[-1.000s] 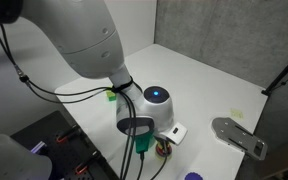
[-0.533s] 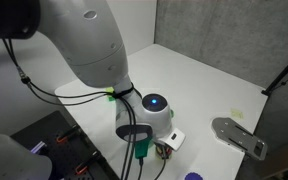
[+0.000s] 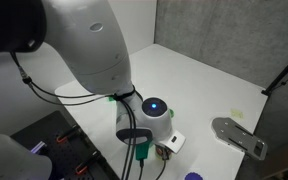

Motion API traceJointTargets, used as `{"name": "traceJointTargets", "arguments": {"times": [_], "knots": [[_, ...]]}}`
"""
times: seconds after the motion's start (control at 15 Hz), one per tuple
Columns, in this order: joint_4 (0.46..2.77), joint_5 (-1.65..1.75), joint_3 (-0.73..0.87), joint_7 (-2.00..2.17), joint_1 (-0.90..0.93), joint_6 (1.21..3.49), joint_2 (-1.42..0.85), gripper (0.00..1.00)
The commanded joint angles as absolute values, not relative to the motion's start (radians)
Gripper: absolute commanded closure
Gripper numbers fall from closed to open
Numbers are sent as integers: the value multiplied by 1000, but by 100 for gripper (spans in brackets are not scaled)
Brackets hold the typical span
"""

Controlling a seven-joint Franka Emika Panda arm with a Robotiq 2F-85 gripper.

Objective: Place the small, yellow bowl in the pink bowl

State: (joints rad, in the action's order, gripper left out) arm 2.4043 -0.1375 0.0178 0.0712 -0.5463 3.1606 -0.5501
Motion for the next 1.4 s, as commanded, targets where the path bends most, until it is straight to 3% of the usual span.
{"name": "traceJointTargets", "arguments": {"times": [0.0,0.53,1.33], "knots": [[2391,-148,-33,39,-606,3152,-549,64],[2376,-171,-131,46,-672,3078,-483,1],[2378,-97,145,131,-247,2772,-242,0]]}}
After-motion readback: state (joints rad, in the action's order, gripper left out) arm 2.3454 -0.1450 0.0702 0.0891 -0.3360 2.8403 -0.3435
